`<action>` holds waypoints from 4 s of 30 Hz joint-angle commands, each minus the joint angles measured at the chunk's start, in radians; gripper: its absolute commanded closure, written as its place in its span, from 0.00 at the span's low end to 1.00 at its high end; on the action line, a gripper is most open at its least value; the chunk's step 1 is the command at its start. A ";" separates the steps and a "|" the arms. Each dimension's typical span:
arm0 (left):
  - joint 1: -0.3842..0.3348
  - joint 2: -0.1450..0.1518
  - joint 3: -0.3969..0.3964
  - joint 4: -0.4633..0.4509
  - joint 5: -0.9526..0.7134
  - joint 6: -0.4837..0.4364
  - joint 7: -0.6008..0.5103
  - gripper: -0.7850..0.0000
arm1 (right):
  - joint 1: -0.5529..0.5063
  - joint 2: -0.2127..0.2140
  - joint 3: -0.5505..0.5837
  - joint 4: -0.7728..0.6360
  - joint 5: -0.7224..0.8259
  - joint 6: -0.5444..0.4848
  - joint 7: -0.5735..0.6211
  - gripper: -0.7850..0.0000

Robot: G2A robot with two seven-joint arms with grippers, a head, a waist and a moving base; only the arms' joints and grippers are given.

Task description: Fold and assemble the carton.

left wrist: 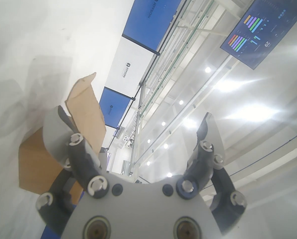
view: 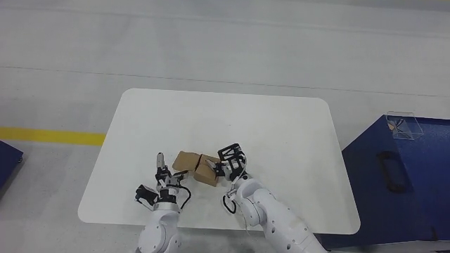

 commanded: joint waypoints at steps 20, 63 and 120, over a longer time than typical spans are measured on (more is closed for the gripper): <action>0.046 -0.013 -0.040 -0.049 0.059 0.152 -0.042 0.00 | -0.011 -0.015 0.040 -0.010 -0.026 0.003 0.012 0.00; -0.027 -0.078 -0.039 0.048 0.050 -0.029 -0.184 0.00 | -0.023 -0.035 0.114 -0.016 -0.084 -0.008 0.034 0.00; 0.106 -0.039 -0.175 -0.312 0.080 0.466 -0.479 0.00 | -0.236 0.043 0.563 -0.387 0.031 -0.007 0.118 0.00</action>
